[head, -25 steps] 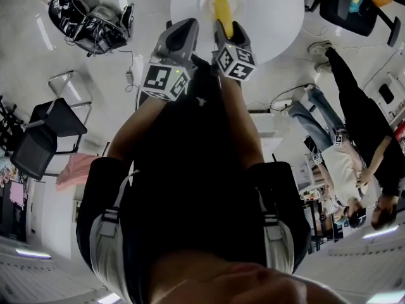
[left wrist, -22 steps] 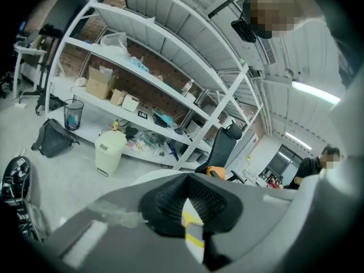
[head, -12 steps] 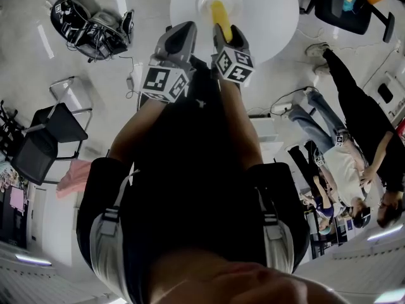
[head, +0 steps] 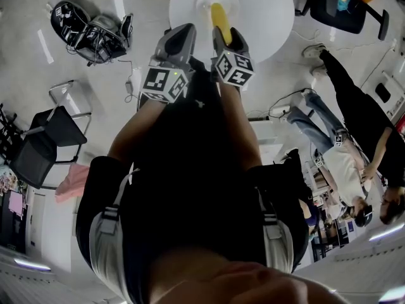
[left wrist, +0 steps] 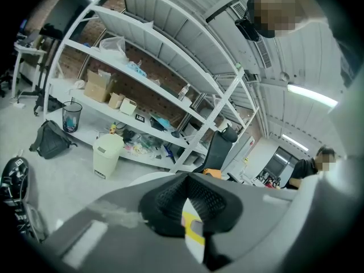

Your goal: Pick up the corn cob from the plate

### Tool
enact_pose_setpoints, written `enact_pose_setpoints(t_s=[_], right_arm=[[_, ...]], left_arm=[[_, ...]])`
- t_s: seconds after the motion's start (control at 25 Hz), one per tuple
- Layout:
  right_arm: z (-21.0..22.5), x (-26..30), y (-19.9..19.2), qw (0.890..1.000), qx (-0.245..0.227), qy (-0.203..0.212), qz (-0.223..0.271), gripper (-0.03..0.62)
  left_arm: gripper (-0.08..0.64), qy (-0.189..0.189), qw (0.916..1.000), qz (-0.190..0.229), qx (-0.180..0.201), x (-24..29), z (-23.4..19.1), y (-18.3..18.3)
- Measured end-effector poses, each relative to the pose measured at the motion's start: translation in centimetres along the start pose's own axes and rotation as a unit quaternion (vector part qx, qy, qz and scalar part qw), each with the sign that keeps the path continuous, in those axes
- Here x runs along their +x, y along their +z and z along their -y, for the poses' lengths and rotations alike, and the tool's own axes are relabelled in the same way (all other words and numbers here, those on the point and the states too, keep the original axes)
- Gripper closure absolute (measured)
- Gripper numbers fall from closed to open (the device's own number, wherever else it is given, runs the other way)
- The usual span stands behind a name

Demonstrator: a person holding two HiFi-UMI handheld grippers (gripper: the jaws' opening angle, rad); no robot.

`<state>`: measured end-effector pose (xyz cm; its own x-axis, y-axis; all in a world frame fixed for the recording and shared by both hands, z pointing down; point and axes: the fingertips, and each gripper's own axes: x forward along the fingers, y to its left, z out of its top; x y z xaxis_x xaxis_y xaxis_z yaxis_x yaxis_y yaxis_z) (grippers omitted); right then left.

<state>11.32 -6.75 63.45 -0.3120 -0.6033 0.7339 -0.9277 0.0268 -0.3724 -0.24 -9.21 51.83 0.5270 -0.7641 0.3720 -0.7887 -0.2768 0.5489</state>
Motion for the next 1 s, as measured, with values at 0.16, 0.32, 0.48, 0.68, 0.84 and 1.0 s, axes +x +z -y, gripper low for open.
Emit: enact_pose_setpoints(t_s=[0.16, 0.32, 0.48, 0.68, 0.84, 1.0], right_arm=[[-0.6, -0.9, 0.7, 1.0, -0.007, 0.005, 0.009, 0.347], [-1.1, -2.2, 1.7, 1.0, -0.015, 0.01, 0.02, 0.347], [-2.0, -3.4, 2.4, 0.999, -0.021, 0.016, 0.031, 0.347], [-2.7, -4.8, 3.1, 0.999, -0.022, 0.021, 0.042, 0.348], [-3.0, -6.2, 3.7, 0.998, -0.029, 0.024, 0.054, 0.348], [-3.2, -7.9, 4.1, 0.997, -0.033, 0.026, 0.065, 0.348]], left_arm=[[0.555, -0.002, 1.0, 0.004, 0.001, -0.4, 0.4, 0.3], [0.555, -0.008, 0.9999, 0.008, 0.007, -0.9, 0.9, 1.0], [0.555, -0.011, 0.9997, 0.016, 0.012, -1.6, 1.4, 1.8], [0.555, -0.018, 0.9994, 0.023, 0.017, -2.3, 2.2, 2.6], [0.555, -0.025, 0.9991, 0.025, 0.022, -2.9, 3.2, 2.8], [0.555, -0.034, 0.9987, 0.026, 0.027, -3.6, 4.3, 2.8]])
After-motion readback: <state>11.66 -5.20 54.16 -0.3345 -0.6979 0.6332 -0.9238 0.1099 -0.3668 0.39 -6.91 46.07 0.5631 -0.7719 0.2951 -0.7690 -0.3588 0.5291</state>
